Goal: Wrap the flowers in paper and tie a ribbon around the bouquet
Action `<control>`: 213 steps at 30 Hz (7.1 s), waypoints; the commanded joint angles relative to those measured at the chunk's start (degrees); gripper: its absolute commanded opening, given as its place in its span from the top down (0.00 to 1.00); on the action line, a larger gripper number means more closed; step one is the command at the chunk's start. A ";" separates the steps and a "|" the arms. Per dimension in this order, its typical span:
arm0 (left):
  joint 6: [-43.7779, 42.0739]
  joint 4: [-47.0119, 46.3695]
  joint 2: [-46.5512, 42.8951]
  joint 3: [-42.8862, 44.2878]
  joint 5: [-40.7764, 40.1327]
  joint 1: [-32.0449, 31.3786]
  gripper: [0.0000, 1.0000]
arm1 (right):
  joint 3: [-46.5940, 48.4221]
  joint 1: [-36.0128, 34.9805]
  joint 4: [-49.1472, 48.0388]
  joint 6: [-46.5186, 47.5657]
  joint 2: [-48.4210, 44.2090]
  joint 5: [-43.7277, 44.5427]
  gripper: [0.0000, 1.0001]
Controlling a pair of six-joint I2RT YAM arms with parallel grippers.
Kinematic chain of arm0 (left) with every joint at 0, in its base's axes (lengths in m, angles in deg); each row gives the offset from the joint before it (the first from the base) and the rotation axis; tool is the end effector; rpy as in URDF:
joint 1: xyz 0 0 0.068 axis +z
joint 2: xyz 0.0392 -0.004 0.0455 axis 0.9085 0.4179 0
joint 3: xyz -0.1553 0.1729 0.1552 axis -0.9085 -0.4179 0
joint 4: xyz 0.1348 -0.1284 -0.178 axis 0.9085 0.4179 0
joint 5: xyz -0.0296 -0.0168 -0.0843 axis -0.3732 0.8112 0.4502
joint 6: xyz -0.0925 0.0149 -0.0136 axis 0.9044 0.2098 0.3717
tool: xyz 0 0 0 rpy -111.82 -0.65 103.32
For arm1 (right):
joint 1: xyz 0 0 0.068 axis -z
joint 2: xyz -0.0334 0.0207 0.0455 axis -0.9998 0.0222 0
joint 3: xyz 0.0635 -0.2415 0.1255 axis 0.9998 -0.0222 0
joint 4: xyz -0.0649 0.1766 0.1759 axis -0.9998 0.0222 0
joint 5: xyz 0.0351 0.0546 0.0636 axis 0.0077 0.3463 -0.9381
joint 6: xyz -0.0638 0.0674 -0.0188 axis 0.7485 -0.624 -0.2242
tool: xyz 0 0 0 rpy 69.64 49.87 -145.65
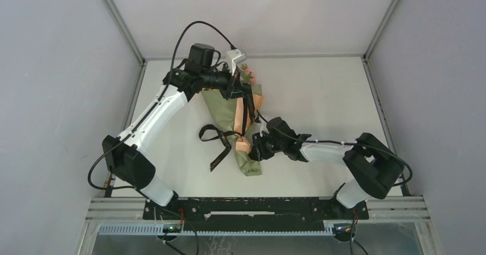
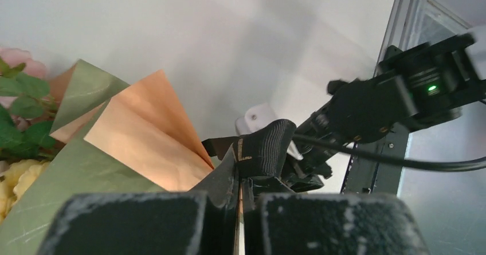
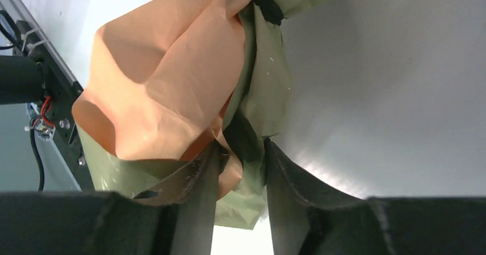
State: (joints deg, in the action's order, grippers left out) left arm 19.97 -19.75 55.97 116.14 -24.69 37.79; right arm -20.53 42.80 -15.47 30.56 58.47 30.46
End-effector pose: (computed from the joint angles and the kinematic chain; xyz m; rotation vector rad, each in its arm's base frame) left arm 0.3077 -0.2232 0.3626 1.0460 1.9313 -0.9700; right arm 0.2025 0.2496 0.1393 -0.6618 2.4016 0.9568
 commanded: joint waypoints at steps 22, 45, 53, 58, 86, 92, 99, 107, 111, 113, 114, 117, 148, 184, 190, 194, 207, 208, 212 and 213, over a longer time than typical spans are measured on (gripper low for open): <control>-2.14 -1.91 -3.79 -4.49 -0.69 0.00 1.00 | 1.70 -4.94 7.77 10.25 -22.33 7.45 0.30; -2.46 -1.08 -3.17 -6.65 -0.11 -0.05 1.00 | 19.76 9.04 -6.77 13.11 -2.77 -6.29 0.86; -8.85 7.94 -7.74 -11.56 -19.69 1.46 0.27 | 18.28 12.09 -2.60 10.69 -5.84 -3.30 1.00; -11.53 5.28 -9.70 -25.06 -24.88 1.49 0.28 | 18.22 12.03 -0.29 10.51 -7.17 -0.99 1.00; 4.25 -1.29 1.71 -33.90 -27.92 1.33 0.72 | 16.91 13.84 0.34 9.50 -10.24 -1.97 1.00; 4.29 -1.27 3.08 -33.55 -27.19 3.31 1.00 | 16.89 14.48 1.32 9.70 -11.17 -2.07 1.00; -5.35 2.51 -5.51 -31.79 -31.94 9.23 1.00 | 16.91 17.16 4.33 8.91 -14.53 -0.39 1.00; -19.59 -1.80 -15.61 -39.40 -52.54 16.84 1.00 | 16.91 18.23 9.91 9.79 -17.68 2.34 1.00; -25.27 -7.64 -17.34 -44.38 -60.38 24.90 1.00 | 14.59 26.21 15.23 6.75 -21.18 4.41 1.00; -28.14 -10.82 -17.65 -46.48 -63.67 30.12 1.00 | 11.51 31.93 15.63 4.02 -22.96 1.40 1.00; -30.10 -13.21 -17.97 -47.66 -66.48 32.26 1.00 | 10.04 34.27 15.90 2.76 -24.03 0.22 1.00; -37.16 -21.44 -18.74 -51.00 -71.81 38.62 1.00 | 5.84 40.14 16.61 -0.26 -25.56 -2.10 1.00; -49.54 -35.80 -11.32 -51.86 -72.45 63.92 1.00 | -12.11 76.06 13.16 -11.63 -22.58 -10.55 1.00; -1.08 30.13 -31.24 16.28 -8.73 17.14 1.00 | 4.90 -4.85 -3.29 28.50 -26.71 12.52 0.11; -0.19 30.26 -32.71 17.62 -9.30 17.14 1.00 | 7.71 -7.24 -18.38 31.35 -11.97 -2.70 0.12; -0.45 30.50 -33.01 17.95 -10.14 17.13 1.00 | 9.72 -8.07 -24.07 29.84 -4.93 -7.99 0.14; -1.60 30.99 -33.18 18.93 -12.72 17.14 1.00 | 19.76 -9.12 -24.68 26.41 11.93 -7.28 0.31; -1.74 31.13 -33.21 18.93 -12.89 17.14 1.00 | 19.90 -8.84 -24.57 25.62 12.01 -7.58 0.41; -2.83 31.92 -33.70 18.11 -14.25 17.13 1.00 | 19.94 -7.15 -22.71 21.47 11.13 -7.93 0.83; -3.28 32.09 -34.03 17.11 -15.31 17.14 1.00 | 19.94 -6.56 -22.02 20.42 10.80 -8.13 0.90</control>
State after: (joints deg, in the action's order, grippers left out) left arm 17.98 12.14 23.08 133.52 -37.37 55.12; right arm -2.85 34.53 -37.13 56.00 71.06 23.51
